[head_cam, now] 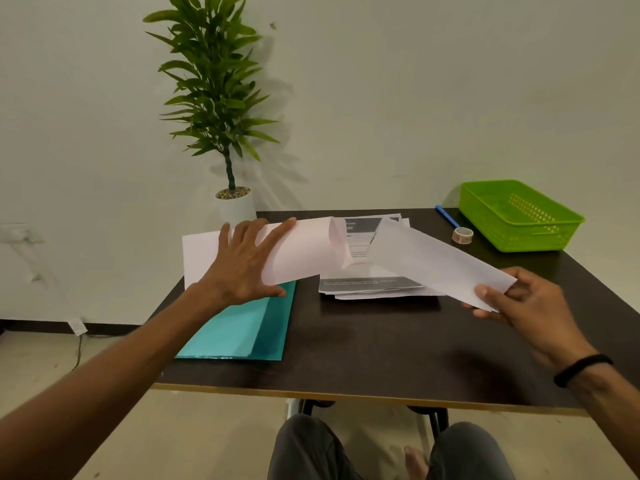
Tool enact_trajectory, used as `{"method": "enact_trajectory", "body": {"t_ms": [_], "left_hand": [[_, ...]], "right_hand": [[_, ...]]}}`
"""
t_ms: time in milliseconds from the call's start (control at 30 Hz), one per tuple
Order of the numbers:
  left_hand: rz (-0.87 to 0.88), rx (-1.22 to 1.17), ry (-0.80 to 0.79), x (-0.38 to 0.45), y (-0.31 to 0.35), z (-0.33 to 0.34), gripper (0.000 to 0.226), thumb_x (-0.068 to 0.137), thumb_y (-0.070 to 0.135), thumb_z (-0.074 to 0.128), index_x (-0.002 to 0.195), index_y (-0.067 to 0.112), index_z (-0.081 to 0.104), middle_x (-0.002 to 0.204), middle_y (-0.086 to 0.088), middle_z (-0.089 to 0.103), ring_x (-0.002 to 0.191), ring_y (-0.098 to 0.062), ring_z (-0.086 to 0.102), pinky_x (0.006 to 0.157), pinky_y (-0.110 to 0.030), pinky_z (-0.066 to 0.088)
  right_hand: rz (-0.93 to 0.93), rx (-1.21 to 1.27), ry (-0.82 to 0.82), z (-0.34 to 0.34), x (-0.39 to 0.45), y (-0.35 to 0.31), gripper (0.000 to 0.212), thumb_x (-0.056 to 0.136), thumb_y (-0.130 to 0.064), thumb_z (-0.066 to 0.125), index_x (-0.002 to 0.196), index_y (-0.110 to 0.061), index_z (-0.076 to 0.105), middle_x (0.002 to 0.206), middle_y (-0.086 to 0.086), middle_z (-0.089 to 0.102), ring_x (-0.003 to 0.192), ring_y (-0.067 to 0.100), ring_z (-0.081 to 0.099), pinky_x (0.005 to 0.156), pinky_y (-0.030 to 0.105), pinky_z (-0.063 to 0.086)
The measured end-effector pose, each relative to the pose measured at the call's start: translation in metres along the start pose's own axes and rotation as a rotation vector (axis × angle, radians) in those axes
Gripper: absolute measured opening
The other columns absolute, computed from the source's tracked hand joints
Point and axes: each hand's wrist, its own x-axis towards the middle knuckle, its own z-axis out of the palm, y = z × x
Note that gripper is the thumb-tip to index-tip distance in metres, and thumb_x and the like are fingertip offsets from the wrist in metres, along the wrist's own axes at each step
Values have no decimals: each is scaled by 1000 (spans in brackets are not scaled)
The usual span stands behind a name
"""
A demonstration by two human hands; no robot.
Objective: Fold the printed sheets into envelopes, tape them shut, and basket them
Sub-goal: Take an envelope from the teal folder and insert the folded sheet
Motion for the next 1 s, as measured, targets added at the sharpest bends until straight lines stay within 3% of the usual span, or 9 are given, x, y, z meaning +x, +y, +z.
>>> {"method": "enact_trajectory", "body": {"t_ms": [167,400,600,700,867,1000], "left_hand": [[90,28,-14,6,20,-4,129,64,77,76,159,49,-7,160,-7,22,147,-33,22,123,-67,2],[130,27,-9,15,34,-9,129,66,76,77,157,51,-11,163,-7,20,150,-35,20,123,-67,-1],[171,42,-24,18,45,-13,129,69,74,77,153,53,-19,165,-8,15,152,-35,15,122,-63,-7],[195,34,-42,19,55,-14,128,71,74,75,150,55,-24,165,-7,13,152,-34,11,124,-64,-6],[193,15,-35,20,65,-11,126,70,79,73,154,52,-18,165,-7,14,152,-34,13,124,-65,-4],[146,-17,-44,20,70,-7,126,69,81,71,152,54,-21,166,-6,13,153,-33,13,123,-63,-8]], "right_hand": [[49,100,-9,13,3,4,34,88,1,74,120,-5,63,109,17,76,86,35,79,65,30,65],[88,20,-64,19,0,1,36,88,0,75,121,-5,63,109,18,76,86,35,79,65,33,66],[39,-66,-126,18,-7,-20,28,88,0,75,112,-10,65,92,7,81,80,27,79,59,27,63],[8,-91,-137,22,-5,-26,33,87,-1,77,117,-10,64,97,6,81,83,28,79,62,31,65],[-8,-63,5,37,3,-27,43,89,-7,79,124,-16,55,98,8,79,86,20,79,65,33,65],[60,109,114,47,9,-20,35,89,-2,77,117,-10,58,106,16,76,90,26,78,79,39,63]]}}
